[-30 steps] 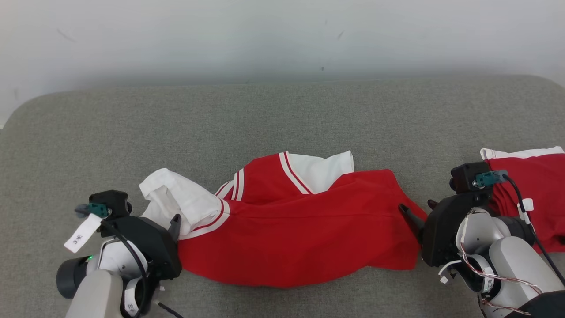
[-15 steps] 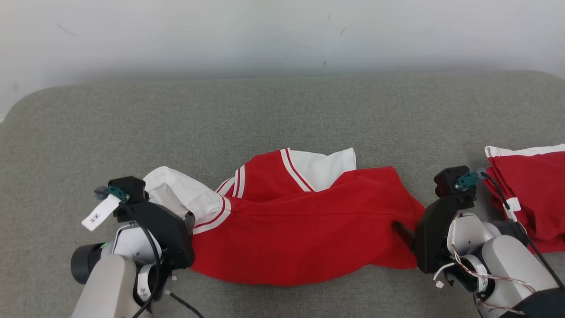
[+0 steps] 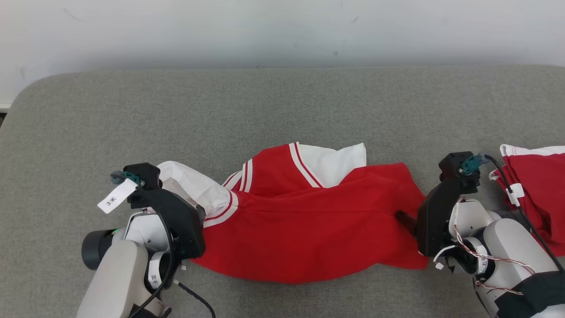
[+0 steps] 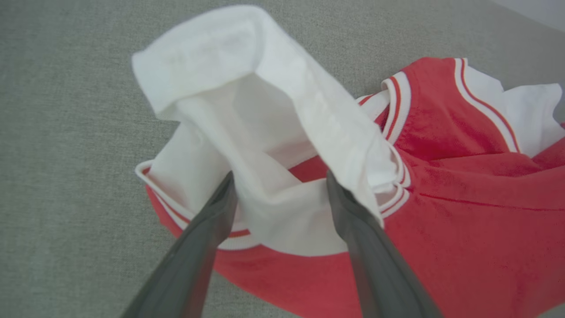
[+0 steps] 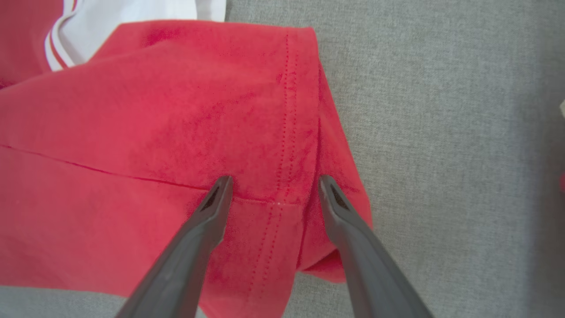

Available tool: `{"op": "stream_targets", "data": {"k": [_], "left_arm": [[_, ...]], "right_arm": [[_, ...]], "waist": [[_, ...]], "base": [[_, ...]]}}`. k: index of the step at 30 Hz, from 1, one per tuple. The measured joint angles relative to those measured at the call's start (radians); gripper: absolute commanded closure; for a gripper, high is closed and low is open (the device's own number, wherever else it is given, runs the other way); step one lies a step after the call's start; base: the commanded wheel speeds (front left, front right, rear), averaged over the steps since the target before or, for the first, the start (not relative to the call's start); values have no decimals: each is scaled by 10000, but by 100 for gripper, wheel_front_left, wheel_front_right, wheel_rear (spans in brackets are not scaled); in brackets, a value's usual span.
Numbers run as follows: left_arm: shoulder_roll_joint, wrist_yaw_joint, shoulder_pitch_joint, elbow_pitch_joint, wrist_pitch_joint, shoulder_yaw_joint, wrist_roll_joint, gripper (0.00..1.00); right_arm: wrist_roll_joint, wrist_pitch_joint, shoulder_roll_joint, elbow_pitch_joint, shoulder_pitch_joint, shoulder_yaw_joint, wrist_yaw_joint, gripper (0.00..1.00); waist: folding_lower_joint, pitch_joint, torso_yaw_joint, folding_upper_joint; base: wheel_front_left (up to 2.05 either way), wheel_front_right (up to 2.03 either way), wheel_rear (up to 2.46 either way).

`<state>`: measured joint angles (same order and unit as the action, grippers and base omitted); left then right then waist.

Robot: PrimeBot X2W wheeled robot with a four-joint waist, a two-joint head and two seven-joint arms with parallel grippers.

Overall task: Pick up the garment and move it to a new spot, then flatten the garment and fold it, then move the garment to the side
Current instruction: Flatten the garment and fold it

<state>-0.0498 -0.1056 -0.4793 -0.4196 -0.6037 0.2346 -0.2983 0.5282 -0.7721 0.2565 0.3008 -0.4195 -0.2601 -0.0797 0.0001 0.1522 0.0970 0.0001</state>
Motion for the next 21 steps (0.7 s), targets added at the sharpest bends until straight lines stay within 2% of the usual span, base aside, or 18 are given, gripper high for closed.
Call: {"op": "stream_targets", "data": {"k": [3, 6, 15, 16, 17, 18, 21], "left_arm": [[21, 0, -1, -134, 0, 2, 0, 0], [31, 0, -2, -163, 0, 8, 0, 0], [58, 0, -35, -311, 31, 67, 0, 0], [61, 0, -46, -336, 59, 75, 0, 0], [63, 0, -72, -366, 59, 81, 0, 0], [65, 0, -111, -391, 61, 88, -2, 0], [79, 4, -241, -414, 190, 98, -2, 0]], "right_arm": [[0, -36, -127, 198, -21, -42, 0, 1], [23, -96, -188, 267, -21, -46, -10, 10], [21, -100, -196, 589, -21, 67, -142, 7], [21, -98, -196, 598, -22, 79, -144, 9], [21, -96, -198, 612, -25, 81, -148, 16], [21, -75, -203, 629, -30, 79, -171, 47], [21, 21, -251, 663, -77, 61, -171, 87]], "waist": [[0, 42, 42, 0], [-1, 74, 65, 0], [0, 159, 125, 0], [0, 167, 128, 0], [0, 175, 130, 0], [0, 183, 132, 0], [0, 202, 132, 0]], "base": [[0, 0, 0], [0, 0, 0], [0, 0, 0], [0, 0, 0], [0, 0, 0], [0, 0, 0], [0, 0, 0]]}}
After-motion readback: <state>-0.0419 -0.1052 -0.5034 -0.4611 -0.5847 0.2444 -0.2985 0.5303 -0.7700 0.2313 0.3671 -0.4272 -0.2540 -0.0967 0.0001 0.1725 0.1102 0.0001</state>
